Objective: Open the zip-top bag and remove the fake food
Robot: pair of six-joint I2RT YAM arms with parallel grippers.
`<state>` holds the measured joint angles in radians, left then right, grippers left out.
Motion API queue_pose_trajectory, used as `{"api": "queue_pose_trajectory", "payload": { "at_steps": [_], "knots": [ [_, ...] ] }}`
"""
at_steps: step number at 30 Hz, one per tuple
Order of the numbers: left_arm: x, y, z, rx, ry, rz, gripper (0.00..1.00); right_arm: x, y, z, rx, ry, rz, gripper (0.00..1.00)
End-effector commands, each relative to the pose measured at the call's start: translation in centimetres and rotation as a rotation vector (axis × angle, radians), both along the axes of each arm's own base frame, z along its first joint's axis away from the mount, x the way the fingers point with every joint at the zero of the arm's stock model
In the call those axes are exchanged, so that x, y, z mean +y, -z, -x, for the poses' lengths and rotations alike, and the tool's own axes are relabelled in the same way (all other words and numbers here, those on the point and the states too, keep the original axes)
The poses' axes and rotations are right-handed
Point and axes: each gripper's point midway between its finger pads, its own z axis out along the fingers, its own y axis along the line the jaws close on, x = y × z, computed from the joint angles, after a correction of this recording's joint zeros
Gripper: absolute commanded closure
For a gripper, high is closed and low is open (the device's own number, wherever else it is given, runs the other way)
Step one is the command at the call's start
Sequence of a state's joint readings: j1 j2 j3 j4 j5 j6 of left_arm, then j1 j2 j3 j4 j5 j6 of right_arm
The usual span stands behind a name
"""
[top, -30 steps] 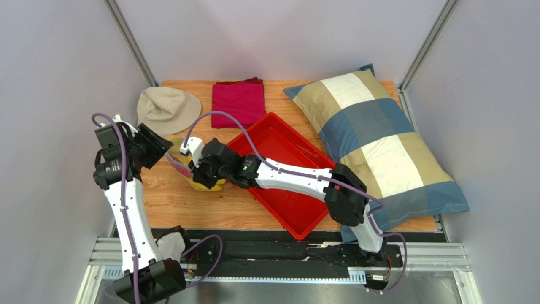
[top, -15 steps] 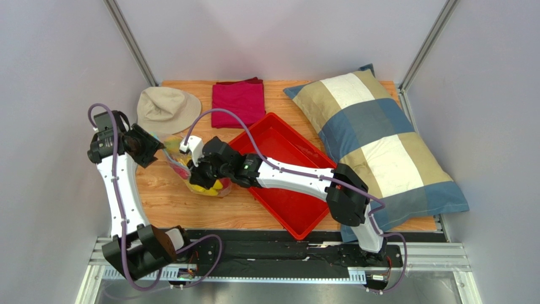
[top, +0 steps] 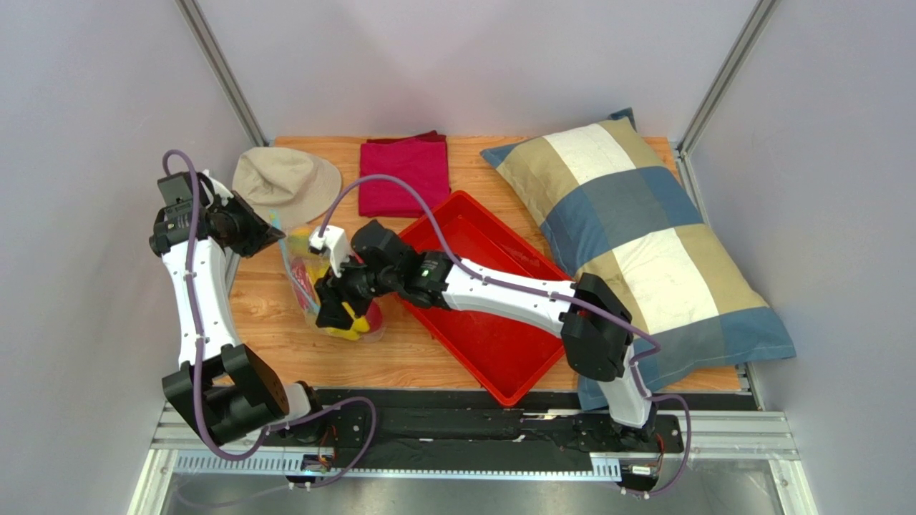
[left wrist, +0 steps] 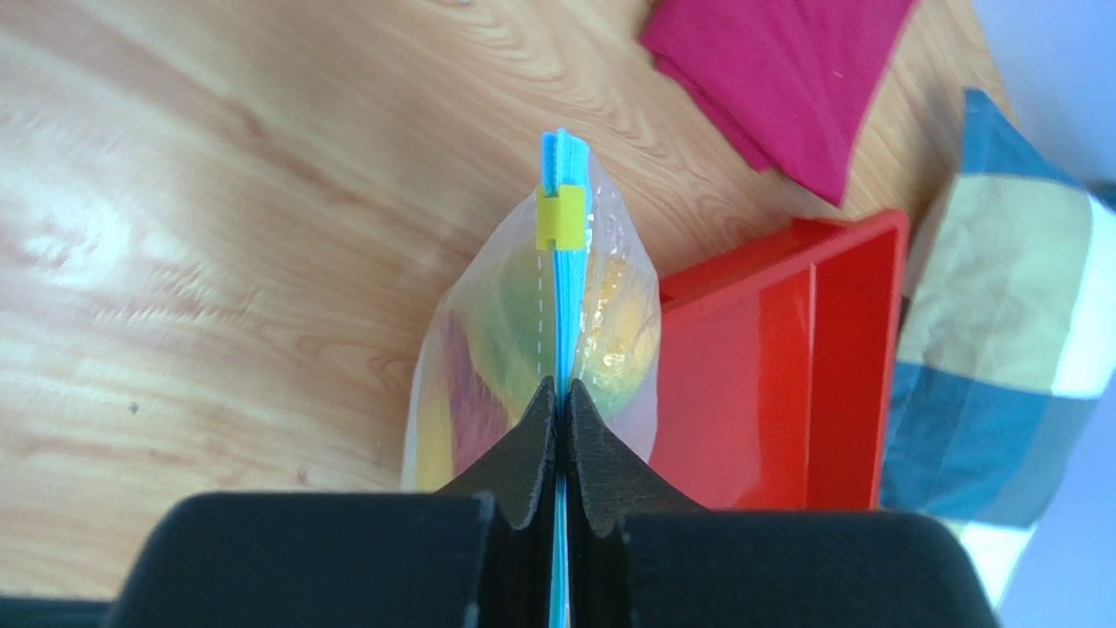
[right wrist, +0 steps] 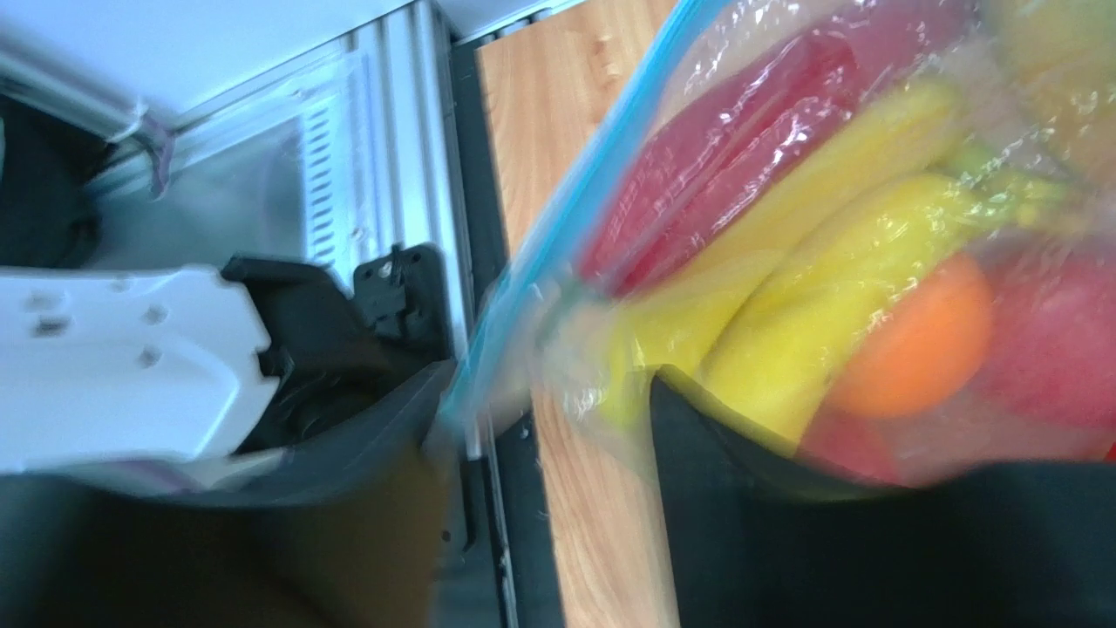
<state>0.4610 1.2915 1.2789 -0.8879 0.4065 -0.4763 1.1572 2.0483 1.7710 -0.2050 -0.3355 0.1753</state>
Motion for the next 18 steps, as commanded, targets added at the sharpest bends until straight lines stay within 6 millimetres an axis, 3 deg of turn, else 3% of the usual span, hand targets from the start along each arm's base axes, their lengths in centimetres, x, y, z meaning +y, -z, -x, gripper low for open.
{"api": "queue_pose_trajectory", "payload": {
  "at_steps": [1,3,8,10,15,18],
  "knots": [
    [-1.9,-3.6,-1.7,-0.213,0.207,-0.005,1.0,-3.4,-7.4,0.0,0.079,-0.13,-0.124,0.31],
    [-3.6,-4.7,-1.9,-0.295,0.299,0.041,1.0,-5.3,-8.4,-3.3,0.083,-0.095,-0.119,0.21],
    [-7.0,-6.2,-0.6,-0.425,0.462,0.129,1.0,-8.6,-9.9,-9.7,0.016,-0.085,-0.152,0.14],
    [-8.0,-7.1,0.2,-0.464,0.515,0.142,1.0,-8.6,-9.6,-10.9,-0.017,-0.101,-0.155,0.09],
    [-9.3,-9.1,1.5,-0.542,0.596,0.123,1.0,-7.8,-9.8,-13.4,-0.125,-0.157,-0.195,0.09],
    [-9.7,-10.3,1.7,-0.575,0.607,0.121,1.0,-7.0,-10.6,-13.9,-0.182,-0.212,-0.269,0.11]
  ]
}}
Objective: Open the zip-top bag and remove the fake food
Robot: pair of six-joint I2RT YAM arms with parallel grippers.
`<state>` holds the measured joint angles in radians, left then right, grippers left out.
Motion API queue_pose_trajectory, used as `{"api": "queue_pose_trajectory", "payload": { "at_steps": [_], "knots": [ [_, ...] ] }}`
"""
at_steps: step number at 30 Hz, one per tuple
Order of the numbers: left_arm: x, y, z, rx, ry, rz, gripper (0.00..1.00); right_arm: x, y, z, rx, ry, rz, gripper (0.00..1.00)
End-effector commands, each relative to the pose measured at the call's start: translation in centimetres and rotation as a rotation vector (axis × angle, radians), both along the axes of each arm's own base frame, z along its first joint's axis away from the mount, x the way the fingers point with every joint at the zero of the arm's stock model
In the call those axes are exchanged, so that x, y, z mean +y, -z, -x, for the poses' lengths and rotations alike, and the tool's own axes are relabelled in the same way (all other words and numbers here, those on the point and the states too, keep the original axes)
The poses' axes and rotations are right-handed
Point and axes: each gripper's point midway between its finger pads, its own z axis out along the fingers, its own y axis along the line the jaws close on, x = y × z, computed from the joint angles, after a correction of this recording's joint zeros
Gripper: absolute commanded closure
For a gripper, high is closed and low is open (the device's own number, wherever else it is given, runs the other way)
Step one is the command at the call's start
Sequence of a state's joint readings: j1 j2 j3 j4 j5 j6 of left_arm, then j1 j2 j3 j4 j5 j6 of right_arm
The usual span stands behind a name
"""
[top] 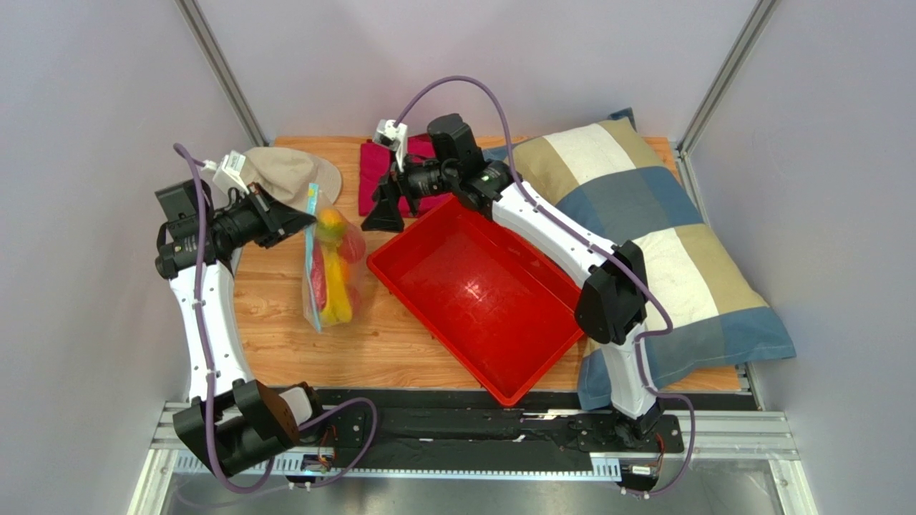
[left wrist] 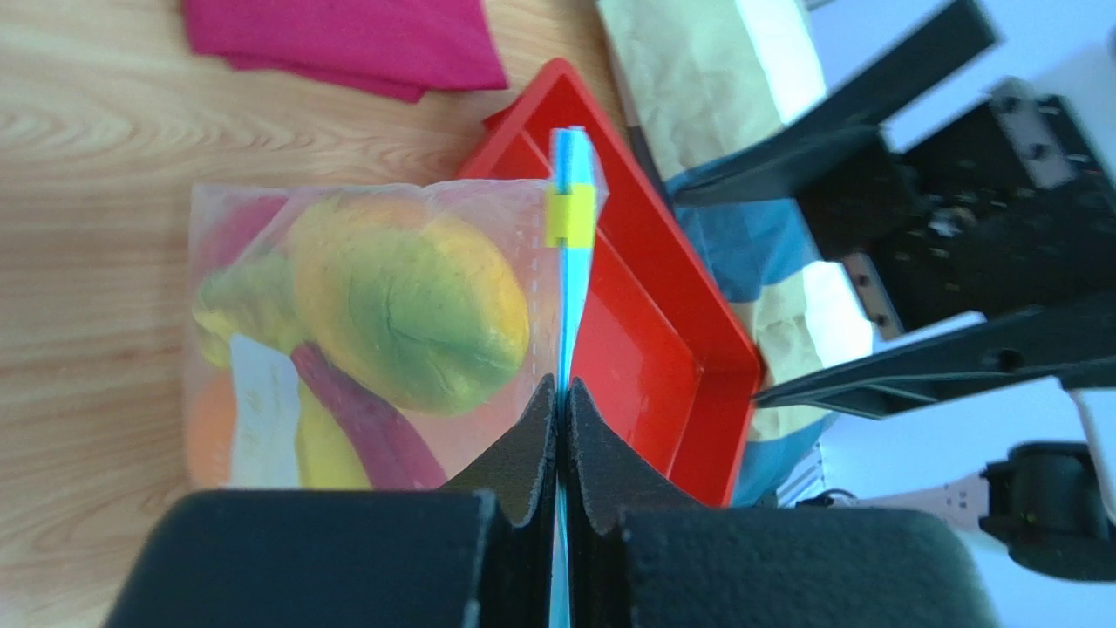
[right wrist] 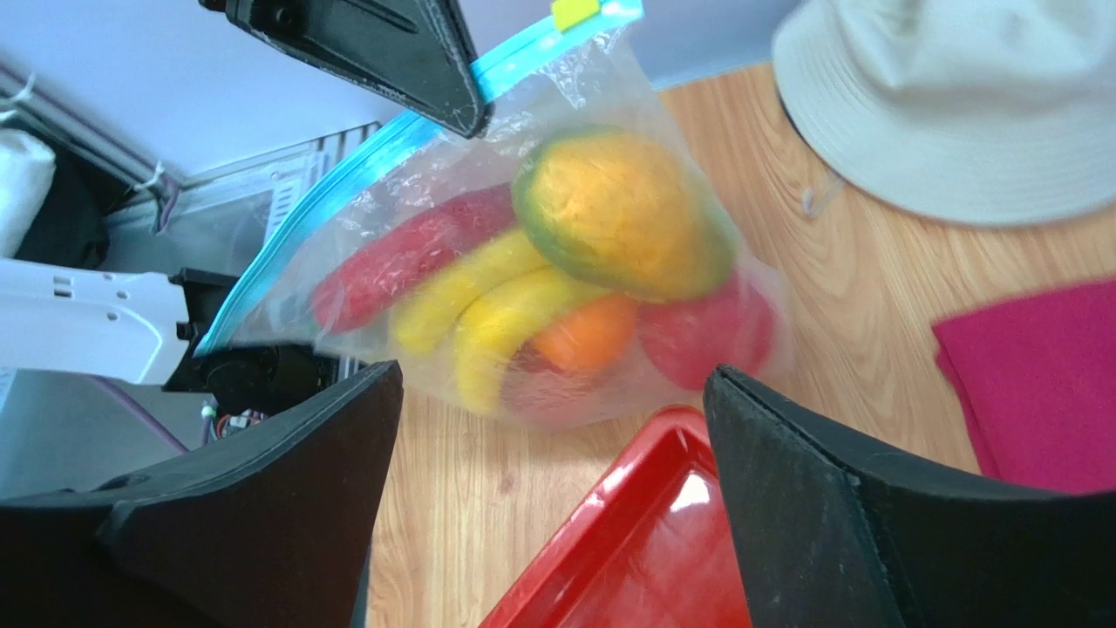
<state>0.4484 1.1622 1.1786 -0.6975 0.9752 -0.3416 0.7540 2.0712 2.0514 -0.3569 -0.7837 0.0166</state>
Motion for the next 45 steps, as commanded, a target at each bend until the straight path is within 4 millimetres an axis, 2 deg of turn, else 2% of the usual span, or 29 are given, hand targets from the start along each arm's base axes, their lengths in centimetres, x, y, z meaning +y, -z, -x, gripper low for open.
{"api": "queue_pose_trajectory", "payload": {
  "at_steps": [1,2,3,6,7,11,16,24,26,29,30,32,34,35,37,38,41,42,43,45],
  "knots": [
    [-1.7,-4.4,0.9,-0.194,0.123,-0.012,1.0,2.0,-1.4,1.1,-0.131,-0.161,-0.109,0.11],
    [-1.8,-4.8,0.9,-0.205,0.134,-0.01,1.0,2.0,-1.0,0.7,-0.133,-0.162,-0.115,0.11],
    [-2.1,-5.0,1.2,-0.214,0.151,-0.007,1.0,2.2,-1.8,0.5,-0.153,-0.175,-0.138,0.1],
    [-2.7,-5.3,1.5,-0.219,0.181,-0.01,1.0,2.1,-2.3,0.1,-0.145,-0.208,-0.164,0.1],
    [-3.3,-5.3,1.8,-0.222,0.206,-0.005,1.0,2.1,-2.3,0.4,-0.143,-0.232,-0.169,0.1],
    [-4.6,-4.2,2.4,-0.217,0.255,-0.013,1.0,1.7,-2.4,-0.4,-0.186,-0.226,-0.174,0.09],
    [-5.5,-4.0,3.2,-0.224,0.292,0.0,1.0,1.2,-4.2,-1.0,-0.226,-0.222,-0.206,0.09],
    [-6.8,-4.9,4.5,-0.265,0.336,0.004,1.0,1.8,-5.2,0.2,-0.143,-0.3,-0.267,0.12],
    [-6.9,-4.6,4.7,-0.26,0.339,0.012,1.0,2.3,-5.3,1.1,-0.138,-0.332,-0.273,0.13],
    [-7.0,-4.5,4.9,-0.258,0.342,0.017,1.0,2.9,-4.8,2.2,-0.117,-0.358,-0.264,0.2],
    [-7.1,-4.6,5.1,-0.261,0.342,0.016,1.0,3.0,-4.6,2.3,-0.113,-0.359,-0.261,0.29],
    [-7.2,-4.7,5.2,-0.267,0.345,0.017,1.0,3.2,-4.3,2.6,-0.093,-0.36,-0.258,0.37],
    [-7.4,-4.9,5.6,-0.278,0.353,0.024,1.0,3.3,-4.4,2.7,-0.088,-0.373,-0.276,0.52],
    [-7.5,-4.8,5.6,-0.277,0.356,0.031,1.0,3.4,-4.9,3.0,-0.078,-0.386,-0.297,0.71],
    [-7.5,-4.8,5.8,-0.274,0.352,0.033,1.0,3.4,-5.0,3.2,-0.058,-0.401,-0.302,0.96],
    [-7.5,-4.7,5.8,-0.269,0.346,0.032,1.0,3.4,-4.9,3.1,-0.039,-0.396,-0.295,1.0],
    [-6.8,-5.1,5.2,-0.246,0.281,-0.013,0.7,3.2,-5.2,3.7,-0.028,-0.398,-0.291,1.0],
    [-6.6,-5.7,4.7,-0.239,0.265,-0.008,0.57,3.3,-5.1,3.6,-0.03,-0.376,-0.29,1.0],
    [-6.2,-5.8,4.2,-0.227,0.236,-0.017,0.52,3.3,-5.1,3.8,-0.034,-0.37,-0.289,1.0],
    [-5.4,-6.0,3.0,-0.206,0.17,-0.026,0.5,3.3,-5.0,4.0,-0.038,-0.347,-0.28,1.0]
  ]
}}
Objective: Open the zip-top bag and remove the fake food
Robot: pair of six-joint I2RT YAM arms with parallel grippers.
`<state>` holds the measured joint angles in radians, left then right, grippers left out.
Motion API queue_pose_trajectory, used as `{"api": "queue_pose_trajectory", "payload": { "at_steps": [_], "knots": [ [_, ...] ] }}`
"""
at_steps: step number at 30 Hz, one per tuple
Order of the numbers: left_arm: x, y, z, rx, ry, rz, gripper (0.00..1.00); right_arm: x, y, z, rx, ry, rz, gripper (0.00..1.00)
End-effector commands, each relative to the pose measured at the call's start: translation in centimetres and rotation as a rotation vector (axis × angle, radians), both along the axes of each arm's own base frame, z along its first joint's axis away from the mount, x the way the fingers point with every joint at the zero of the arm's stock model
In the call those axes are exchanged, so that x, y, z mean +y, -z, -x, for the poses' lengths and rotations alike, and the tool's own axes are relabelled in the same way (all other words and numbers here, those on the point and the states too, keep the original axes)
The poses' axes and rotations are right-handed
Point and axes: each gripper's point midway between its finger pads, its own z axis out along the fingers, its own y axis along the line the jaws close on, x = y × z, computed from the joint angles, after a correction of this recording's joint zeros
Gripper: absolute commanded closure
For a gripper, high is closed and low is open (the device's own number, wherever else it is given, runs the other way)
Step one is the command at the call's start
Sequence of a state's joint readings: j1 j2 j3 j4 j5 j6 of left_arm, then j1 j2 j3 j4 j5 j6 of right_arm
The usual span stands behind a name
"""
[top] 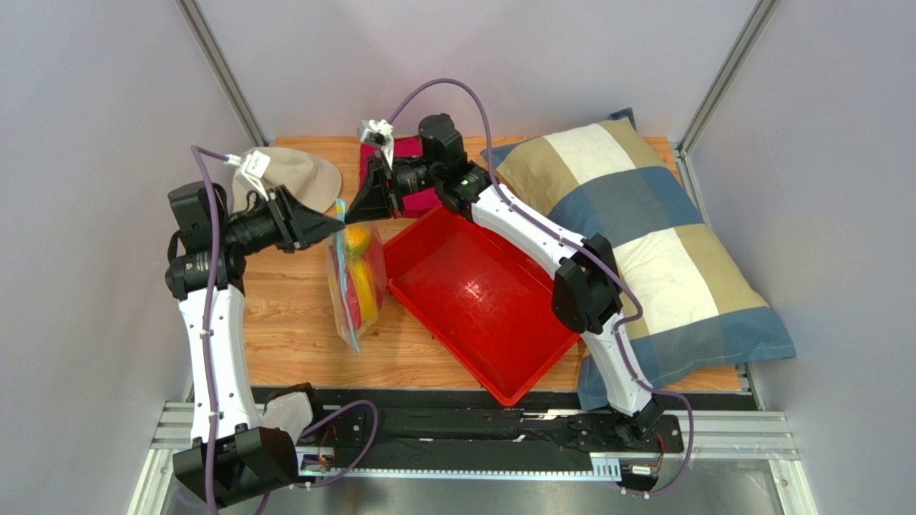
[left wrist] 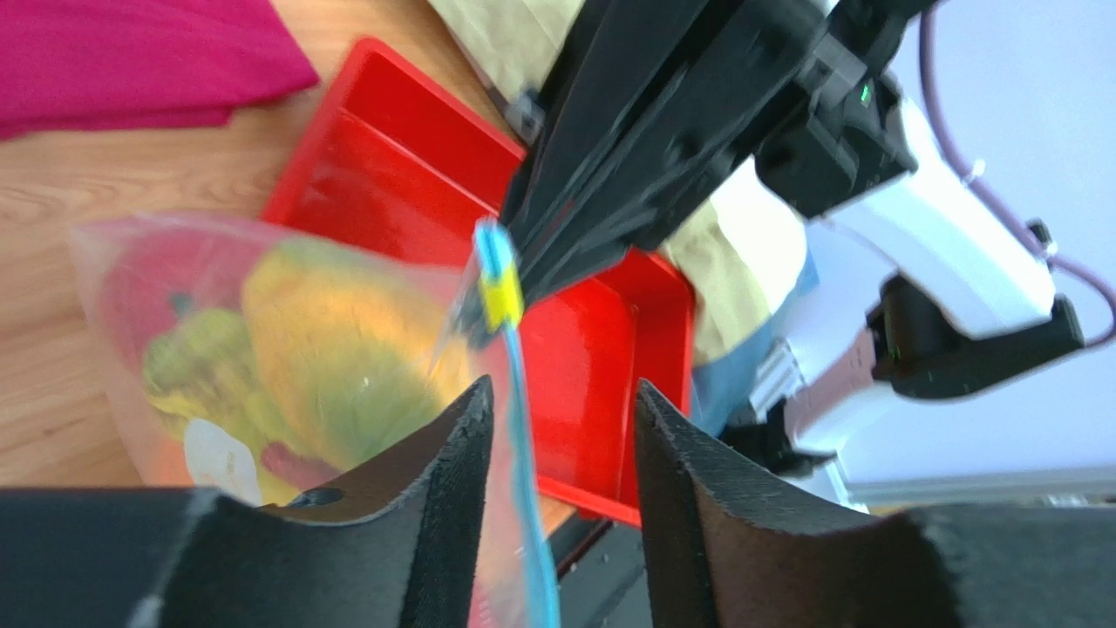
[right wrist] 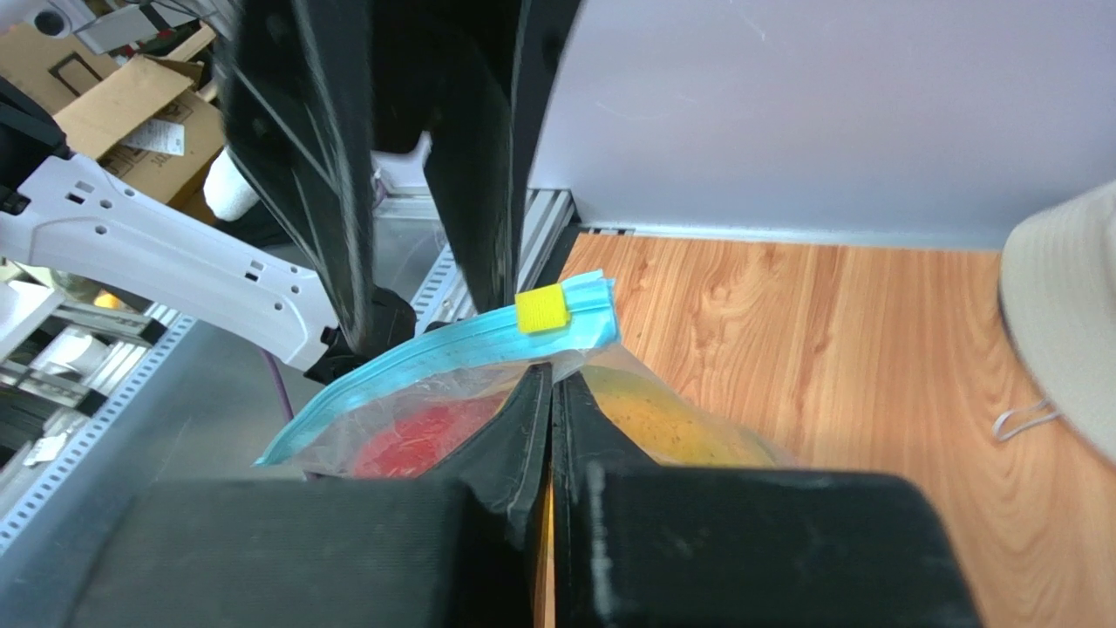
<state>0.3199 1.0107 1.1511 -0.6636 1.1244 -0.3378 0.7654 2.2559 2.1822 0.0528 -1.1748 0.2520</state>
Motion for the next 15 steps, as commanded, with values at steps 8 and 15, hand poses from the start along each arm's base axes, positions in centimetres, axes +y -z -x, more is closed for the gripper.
{"api": "queue_pose_trajectory", "payload": {
  "at_steps": [8,15],
  "knots": [
    [2.0,-1.3,-2.5,-0.017,-0.202,-0.041,0.55,0.5,-2.1,1.6,0.002,0.063,-0.002,1.0],
    [2.4,0.3,-3.1,0.042,-0.215,-0.036,0.55,0.5,-2.0,1.9,0.01,0.067,0.005,1.0]
  ]
}}
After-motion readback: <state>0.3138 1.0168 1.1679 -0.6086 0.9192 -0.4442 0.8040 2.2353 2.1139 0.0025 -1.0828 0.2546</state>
